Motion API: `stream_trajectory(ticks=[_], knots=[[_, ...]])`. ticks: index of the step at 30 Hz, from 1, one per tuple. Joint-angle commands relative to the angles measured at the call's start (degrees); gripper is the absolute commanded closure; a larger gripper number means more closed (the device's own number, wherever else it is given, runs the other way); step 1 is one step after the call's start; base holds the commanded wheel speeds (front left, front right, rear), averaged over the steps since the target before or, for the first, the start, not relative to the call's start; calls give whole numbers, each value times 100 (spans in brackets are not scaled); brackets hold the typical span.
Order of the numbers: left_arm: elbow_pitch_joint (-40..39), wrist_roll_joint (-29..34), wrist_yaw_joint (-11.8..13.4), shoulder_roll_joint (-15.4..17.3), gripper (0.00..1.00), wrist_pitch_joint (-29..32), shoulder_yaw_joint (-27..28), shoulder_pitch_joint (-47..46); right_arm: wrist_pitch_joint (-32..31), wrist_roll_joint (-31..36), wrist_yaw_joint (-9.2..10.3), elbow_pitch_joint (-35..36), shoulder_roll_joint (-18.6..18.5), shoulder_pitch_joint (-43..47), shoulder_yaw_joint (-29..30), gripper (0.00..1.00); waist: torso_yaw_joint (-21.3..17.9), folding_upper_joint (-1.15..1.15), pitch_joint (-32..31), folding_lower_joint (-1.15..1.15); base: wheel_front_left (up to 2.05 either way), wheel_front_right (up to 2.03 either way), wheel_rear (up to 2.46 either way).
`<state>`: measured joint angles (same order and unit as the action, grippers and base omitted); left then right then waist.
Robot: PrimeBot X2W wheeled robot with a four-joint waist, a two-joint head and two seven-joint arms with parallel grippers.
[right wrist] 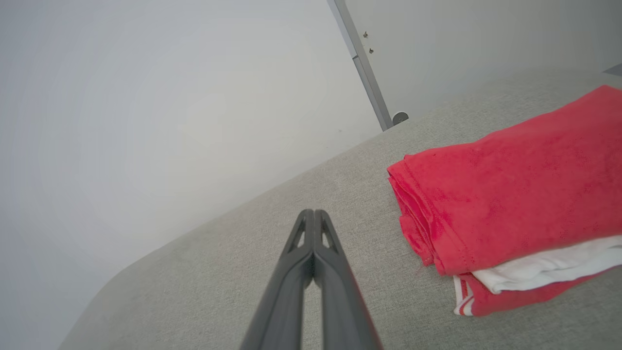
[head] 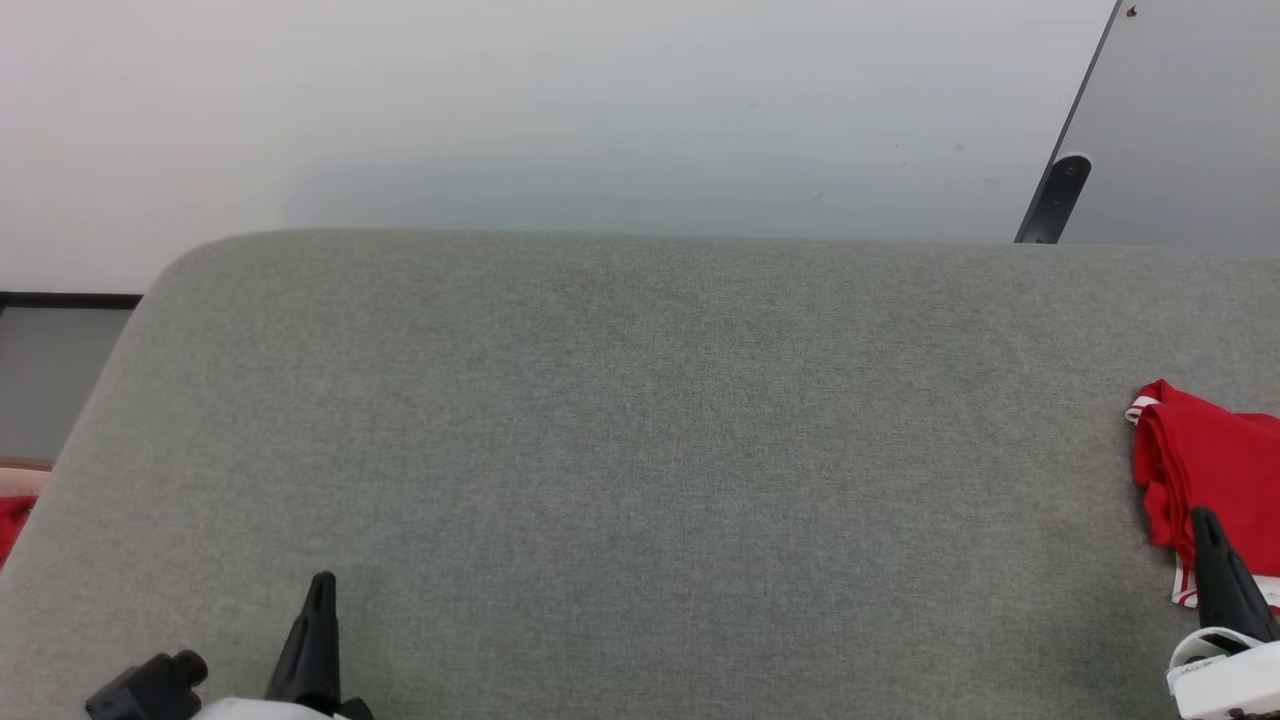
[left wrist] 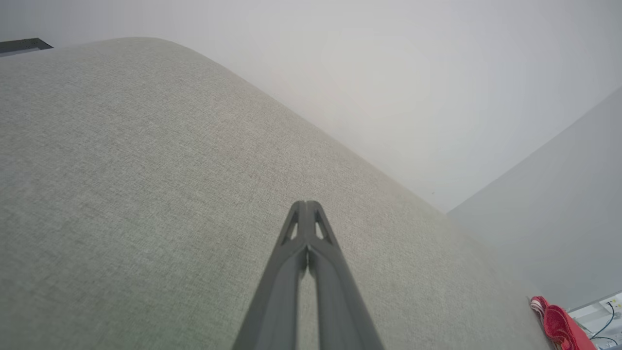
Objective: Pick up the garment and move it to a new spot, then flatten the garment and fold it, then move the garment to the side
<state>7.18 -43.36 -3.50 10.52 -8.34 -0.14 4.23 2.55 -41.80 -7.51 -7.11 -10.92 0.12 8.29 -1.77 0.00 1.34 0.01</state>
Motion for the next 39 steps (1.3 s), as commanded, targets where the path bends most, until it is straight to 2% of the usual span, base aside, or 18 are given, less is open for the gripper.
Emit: stream_trajectory(ticks=[1,39], knots=[[-42,-160,-27,11,100,37,52,-156,-19,-164,1,49,-27,-164,-7,100,2,0,-1,0,0,0,0],[316,-2489,-220,-370,100,754,364,-607,-460,-2565,2,-308,380,-415,-85,100,69,0,-45,-1,0,0,0]])
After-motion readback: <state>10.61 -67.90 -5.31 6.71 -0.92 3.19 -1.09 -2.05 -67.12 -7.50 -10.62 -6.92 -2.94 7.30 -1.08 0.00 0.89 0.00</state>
